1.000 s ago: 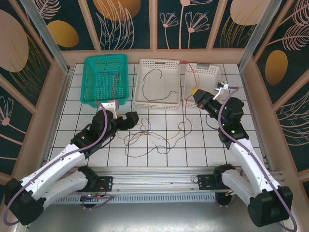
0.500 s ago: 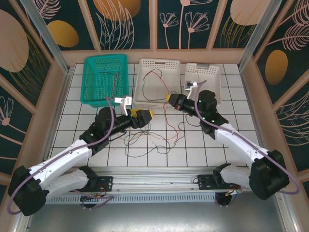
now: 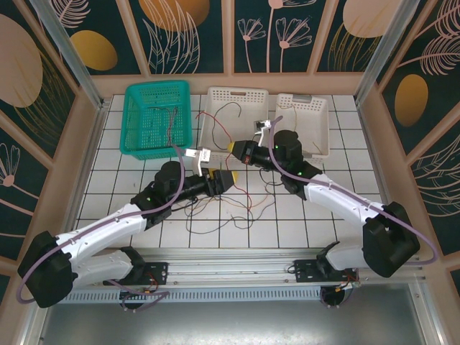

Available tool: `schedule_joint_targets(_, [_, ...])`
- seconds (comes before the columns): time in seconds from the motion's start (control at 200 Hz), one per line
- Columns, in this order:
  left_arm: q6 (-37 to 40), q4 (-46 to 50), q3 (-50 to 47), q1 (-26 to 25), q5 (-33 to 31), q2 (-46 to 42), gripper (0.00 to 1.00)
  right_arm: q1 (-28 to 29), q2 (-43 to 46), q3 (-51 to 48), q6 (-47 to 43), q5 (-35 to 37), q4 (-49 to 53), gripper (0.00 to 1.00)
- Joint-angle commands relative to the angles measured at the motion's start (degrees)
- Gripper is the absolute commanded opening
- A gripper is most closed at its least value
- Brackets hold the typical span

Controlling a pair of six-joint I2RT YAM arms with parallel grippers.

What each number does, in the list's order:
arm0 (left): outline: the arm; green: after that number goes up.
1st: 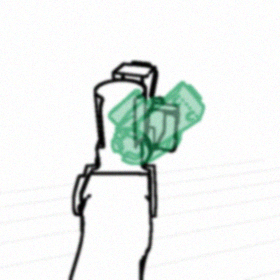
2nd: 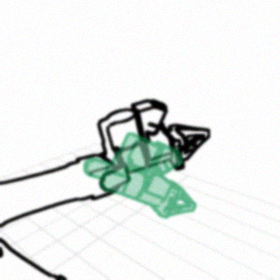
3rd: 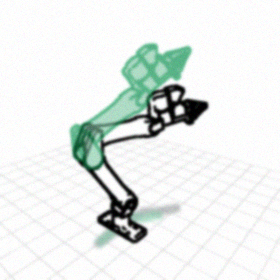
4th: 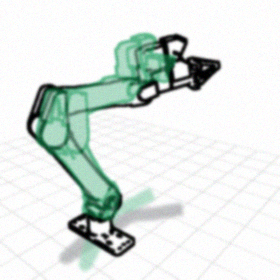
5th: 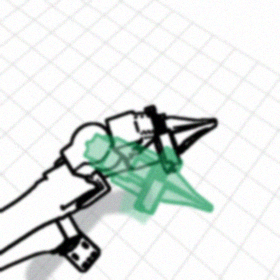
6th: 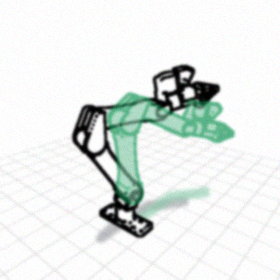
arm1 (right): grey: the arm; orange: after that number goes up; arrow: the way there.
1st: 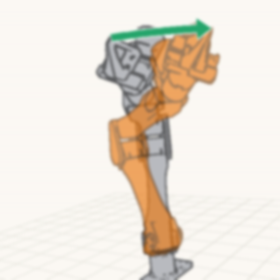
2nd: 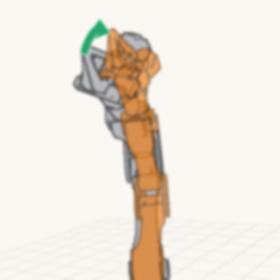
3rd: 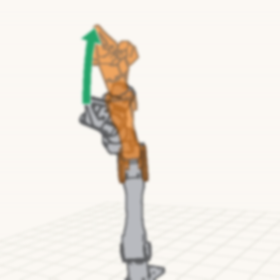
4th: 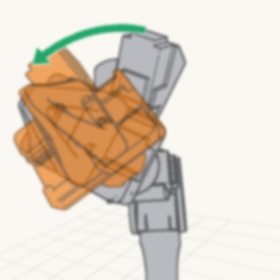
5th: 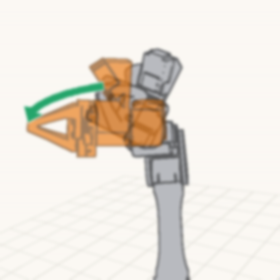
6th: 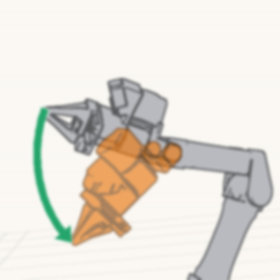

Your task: Untangle the cables

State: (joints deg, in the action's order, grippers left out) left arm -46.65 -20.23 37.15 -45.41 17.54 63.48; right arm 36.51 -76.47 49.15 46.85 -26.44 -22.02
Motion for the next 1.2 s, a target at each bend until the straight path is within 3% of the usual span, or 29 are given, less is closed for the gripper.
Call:
schedule_joint_targets(0.0, [1.26,0.54,2.00,-0.30,-0.78,0.38,0.57,0.83,-0.44,2.07,-1.10,0.71,0.14,0.00])
schedule_joint_targets(0.255, [1.89,2.72,2.73,-0.24,-3.36,0.29,0.32,1.85,-0.74,2.71,-1.68,0.50,1.17,0.00])
schedule_joint_targets(0.345, [2.17,2.89,2.91,-0.28,-3.73,0.30,0.18,2.16,-0.96,2.54,-1.69,0.34,1.28,0.00])
schedule_joint_targets(0.42, [2.50,3.69,3.19,-0.29,-4.04,0.12,0.00,2.32,-0.88,2.10,-1.68,0.38,1.28,0.00])
schedule_joint_targets(0.561, [3.59,6.42,3.00,-0.27,-6.41,-2.33,0.00,2.33,0.10,1.82,-2.93,1.67,3.03,0.00])
schedule_joint_targets(0.736, [6.00,16.58,4.65,-0.30,-14.59,-7.50,0.00,1.71,3.59,1.29,-6.47,10.35,10.60,0.00])
schedule_joint_targets(0.916, [10.01,25.16,8.68,0.49,-18.81,-8.29,0.00,0.15,7.22,-2.11,-6.77,9.30,9.72,0.00])
schedule_joint_targets(1.141, [15.57,32.12,14.42,11.20,-16.58,-6.49,0.00,-2.84,15.62,-7.63,-7.34,9.94,10.07,0.33])
schedule_joint_targets(1.196, [17.13,34.02,16.99,13.14,-16.90,-5.50,0.00,-3.86,18.28,-9.02,-7.61,9.83,10.31,0.37])
